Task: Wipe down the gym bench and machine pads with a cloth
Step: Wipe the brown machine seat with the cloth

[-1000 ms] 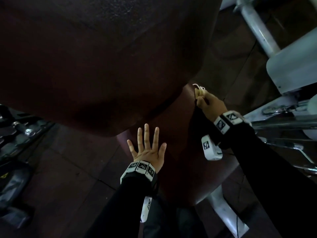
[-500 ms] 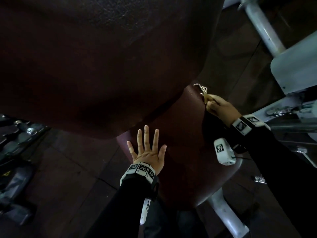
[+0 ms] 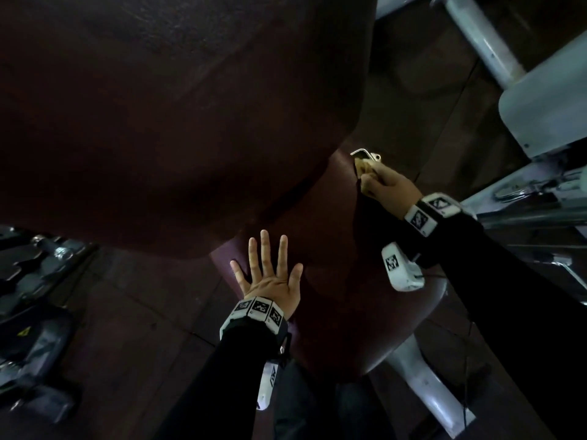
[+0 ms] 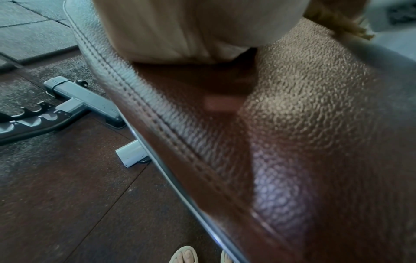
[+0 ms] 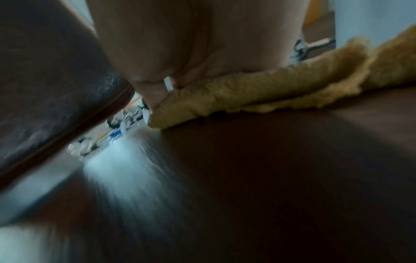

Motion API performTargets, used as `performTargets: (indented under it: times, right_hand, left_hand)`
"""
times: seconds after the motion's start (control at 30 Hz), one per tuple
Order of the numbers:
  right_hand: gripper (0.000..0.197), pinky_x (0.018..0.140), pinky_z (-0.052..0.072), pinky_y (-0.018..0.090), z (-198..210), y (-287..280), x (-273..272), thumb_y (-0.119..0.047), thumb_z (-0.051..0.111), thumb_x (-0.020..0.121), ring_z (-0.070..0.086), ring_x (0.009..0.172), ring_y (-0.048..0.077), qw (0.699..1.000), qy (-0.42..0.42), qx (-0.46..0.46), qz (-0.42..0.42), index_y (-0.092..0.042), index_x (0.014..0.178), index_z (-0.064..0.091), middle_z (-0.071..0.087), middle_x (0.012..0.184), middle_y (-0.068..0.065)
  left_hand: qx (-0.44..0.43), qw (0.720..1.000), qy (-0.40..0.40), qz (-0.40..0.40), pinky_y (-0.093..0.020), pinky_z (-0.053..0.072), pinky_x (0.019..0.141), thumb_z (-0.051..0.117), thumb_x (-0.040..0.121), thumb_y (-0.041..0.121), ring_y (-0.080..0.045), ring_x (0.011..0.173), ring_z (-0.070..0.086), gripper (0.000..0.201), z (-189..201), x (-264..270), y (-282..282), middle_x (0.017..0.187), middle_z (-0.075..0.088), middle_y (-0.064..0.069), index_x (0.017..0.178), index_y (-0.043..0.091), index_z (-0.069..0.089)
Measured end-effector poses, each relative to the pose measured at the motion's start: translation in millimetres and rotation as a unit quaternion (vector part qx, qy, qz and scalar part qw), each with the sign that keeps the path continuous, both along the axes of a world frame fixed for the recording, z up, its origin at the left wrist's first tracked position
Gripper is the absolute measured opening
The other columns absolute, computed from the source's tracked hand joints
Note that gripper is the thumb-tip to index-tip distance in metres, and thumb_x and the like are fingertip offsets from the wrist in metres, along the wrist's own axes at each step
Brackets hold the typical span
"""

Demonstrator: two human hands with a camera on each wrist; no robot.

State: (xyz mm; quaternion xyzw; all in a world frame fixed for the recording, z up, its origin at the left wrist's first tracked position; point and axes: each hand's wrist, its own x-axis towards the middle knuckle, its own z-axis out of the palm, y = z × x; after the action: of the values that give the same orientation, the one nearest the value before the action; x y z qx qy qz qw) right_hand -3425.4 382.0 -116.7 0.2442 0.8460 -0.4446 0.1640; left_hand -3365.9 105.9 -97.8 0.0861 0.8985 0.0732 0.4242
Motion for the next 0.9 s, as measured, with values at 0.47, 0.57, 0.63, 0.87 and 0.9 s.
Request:
performTargets:
  times: [0.47,0.57,0.63,0.87,0.9]
  right_hand:
    - [0.018,0.081,0.033,0.016,9.2,16.6,81.0,-0.035,0.050,0.095,0.054,0.091,0.005,0.991,-0.044,-0.010,-0.124,-0.031,0.108,0.061,0.061,0.094,-0.010]
    - [0.012,0.098,0.042,0.030,6.2,11.9,66.2,-0.042,0.053,0.089,0.061,0.092,0.008,0.990,-0.054,-0.049,-0.121,-0.036,0.097,0.060,0.064,0.087,-0.013]
    - [0.023,0.103,0.043,0.037,7.5,11.0,74.3,-0.048,0.059,0.078,0.063,0.101,0.011,0.985,-0.046,-0.082,-0.146,-0.043,0.100,0.061,0.068,0.098,-0.011]
    - [0.019,0.092,0.047,0.026,3.6,0.7,151.6,-0.020,0.062,0.089,0.065,0.093,0.000,0.907,0.038,-0.182,-0.378,-0.037,0.098,0.067,0.068,0.100,-0.013]
    - [0.021,0.084,0.049,0.019,3.1,-2.8,158.8,-0.015,0.059,0.091,0.065,0.086,-0.005,0.892,0.048,-0.193,-0.406,-0.034,0.098,0.066,0.067,0.097,-0.013]
  left_hand:
    - [-0.019,1.000,0.001,-0.004,-0.048,-0.041,0.088,-0.008,0.088,0.058,-0.008,0.109,-0.061,0.055,2.8,-0.5,2.1,0.121,-0.065,0.011,0.111,0.043,-0.055]
    - [-0.018,1.000,0.007,-0.006,-0.047,-0.041,0.088,-0.007,0.089,0.057,-0.008,0.110,-0.061,0.055,3.4,0.1,2.2,0.121,-0.065,0.011,0.115,0.042,-0.052]
    - [-0.018,1.000,0.009,-0.005,-0.047,-0.040,0.089,-0.007,0.089,0.057,-0.008,0.110,-0.060,0.054,3.3,0.6,2.5,0.121,-0.065,0.011,0.118,0.041,-0.050]
    - [0.005,1.000,0.015,-0.005,-0.044,-0.041,0.088,-0.009,0.084,0.061,-0.006,0.113,-0.059,0.055,1.8,1.1,0.0,0.124,-0.063,0.014,0.116,0.045,-0.051]
    - [0.007,1.000,0.017,-0.004,-0.044,-0.041,0.088,-0.009,0.084,0.061,-0.005,0.113,-0.058,0.055,1.4,1.1,-0.5,0.125,-0.062,0.014,0.116,0.046,-0.051]
